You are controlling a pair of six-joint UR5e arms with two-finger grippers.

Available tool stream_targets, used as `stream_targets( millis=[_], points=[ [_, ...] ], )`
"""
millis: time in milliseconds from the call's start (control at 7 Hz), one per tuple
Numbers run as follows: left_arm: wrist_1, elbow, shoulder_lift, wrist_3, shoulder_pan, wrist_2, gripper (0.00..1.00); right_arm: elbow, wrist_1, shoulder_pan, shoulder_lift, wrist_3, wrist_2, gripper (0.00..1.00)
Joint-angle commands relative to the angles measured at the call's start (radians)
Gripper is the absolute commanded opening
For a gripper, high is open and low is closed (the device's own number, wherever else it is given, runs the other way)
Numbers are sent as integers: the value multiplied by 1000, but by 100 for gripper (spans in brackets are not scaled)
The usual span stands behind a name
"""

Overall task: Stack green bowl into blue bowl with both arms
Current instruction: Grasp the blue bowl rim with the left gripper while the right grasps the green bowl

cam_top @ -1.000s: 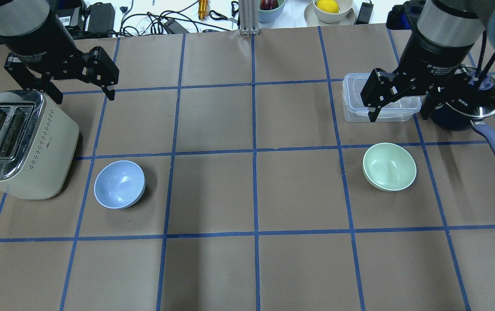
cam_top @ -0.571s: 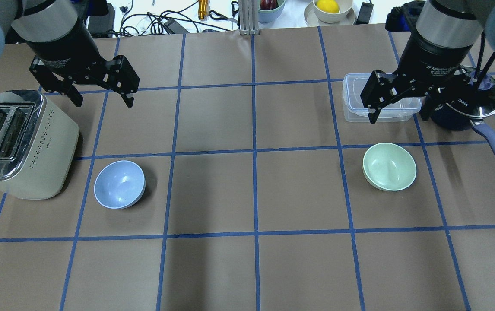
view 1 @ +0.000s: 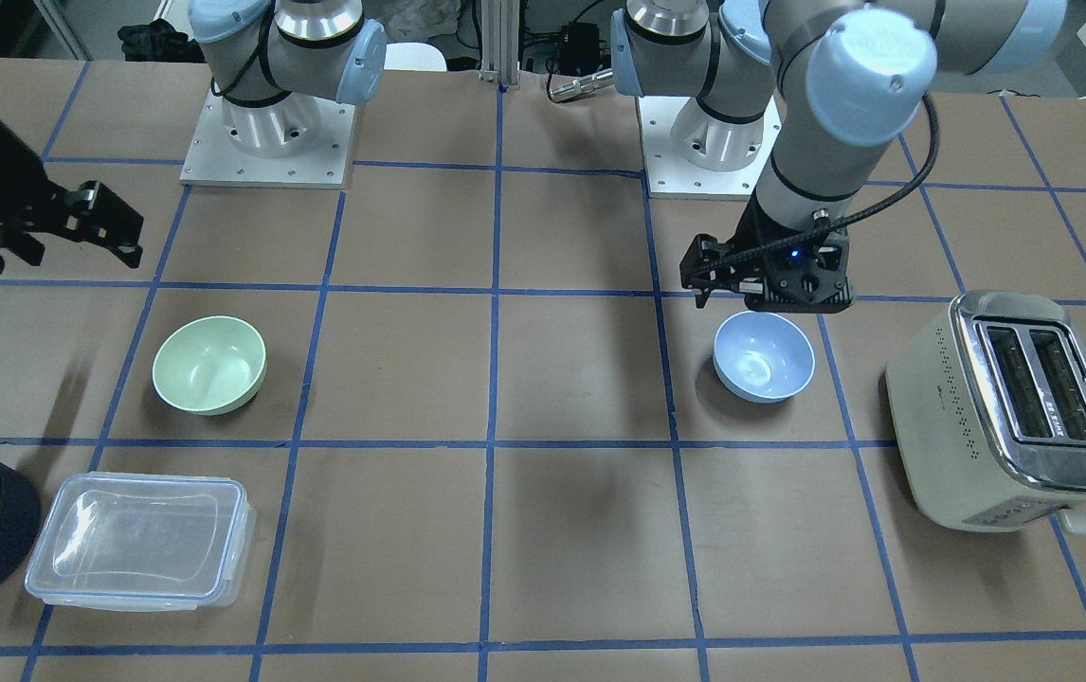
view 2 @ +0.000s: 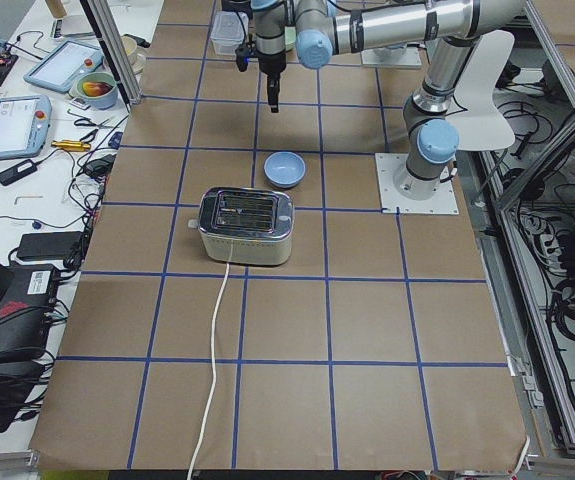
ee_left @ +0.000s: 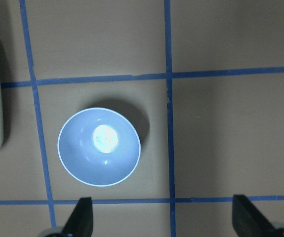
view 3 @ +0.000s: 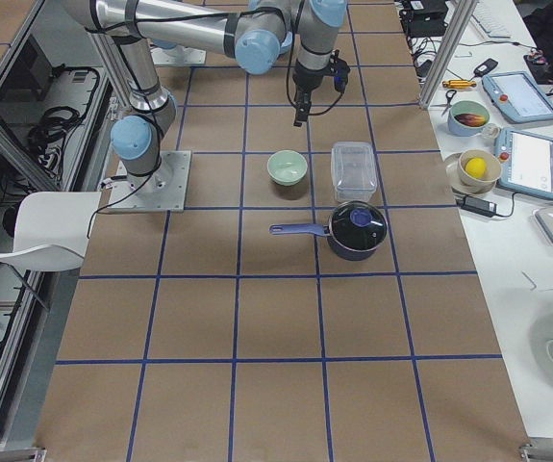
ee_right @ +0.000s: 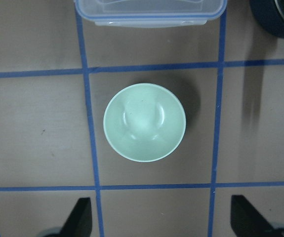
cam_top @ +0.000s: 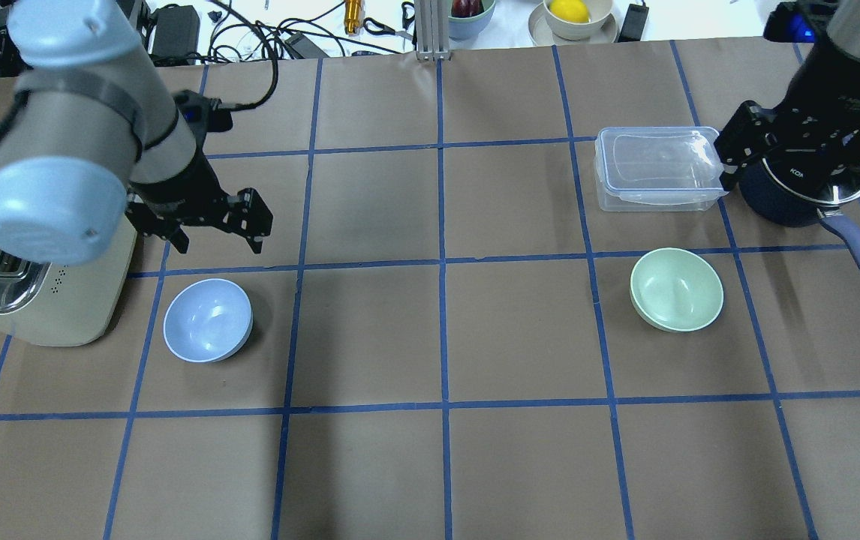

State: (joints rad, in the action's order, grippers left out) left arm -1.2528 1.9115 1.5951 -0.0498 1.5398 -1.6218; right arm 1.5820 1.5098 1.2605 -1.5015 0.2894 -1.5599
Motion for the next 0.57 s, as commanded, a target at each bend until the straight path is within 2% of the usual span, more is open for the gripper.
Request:
stream_targets(
  millis=[0,286,429],
  points=[
    [200,199,29,-15,-9,-4,100,62,157,-65,98,120,12,100],
    [242,211,112,-16,-9,-19,100,238,417,-69,128,186,14,100],
    [286,227,143,-13,-9,-58,99,306,517,-69,139,189,14,100]
  ],
)
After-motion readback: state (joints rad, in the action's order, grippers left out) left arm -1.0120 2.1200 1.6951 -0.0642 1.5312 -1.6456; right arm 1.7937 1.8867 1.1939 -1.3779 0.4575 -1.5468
